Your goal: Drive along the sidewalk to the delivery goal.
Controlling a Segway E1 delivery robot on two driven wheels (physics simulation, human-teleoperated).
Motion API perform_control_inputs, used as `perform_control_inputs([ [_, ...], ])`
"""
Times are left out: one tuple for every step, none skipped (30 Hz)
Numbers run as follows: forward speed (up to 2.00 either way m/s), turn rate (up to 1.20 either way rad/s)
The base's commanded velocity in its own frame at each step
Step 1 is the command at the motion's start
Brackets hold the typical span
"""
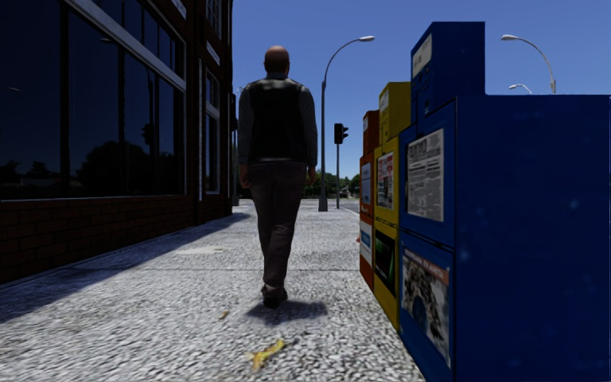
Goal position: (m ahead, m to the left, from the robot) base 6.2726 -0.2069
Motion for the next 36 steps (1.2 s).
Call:
perform_control_inputs([
  [1.20, 0.00],
  [1.20, 0.00],
  [1.15, 0.00],
  [1.11, 0.00],
  [1.05, 0.00],
  [1.03, 0.00],
  [1.03, 0.00],
  [1.02, 0.00],
  [1.02, 0.00],
  [1.02, 0.00],
  [1.02, 0.00],
  [1.02, 0.00],
  [1.01, 0.00],
  [1.00, 0.00],
  [1.00, 0.00],
  [1.00, 0.00],
  [1.00, 0.00],
  [1.00, 0.00],
  [1.00, 0.00],
  [1.00, 0.00],
  [1.00, 0.00],
  [1.00, 0.00],
  [1.00, 0.00],
  [1.00, 0.00],
  [1.00, 0.00],
  [0.99, 0.00],
  [0.99, 0.00],
  [0.99, 0.00],
  [0.99, 0.00],
  [0.99, 0.00],
  [0.99, 0.00],
  [0.99, 0.00],
  [0.99, 0.00],
  [0.99, 0.00],
  [0.99, 0.00],
  [0.99, 0.00],
])
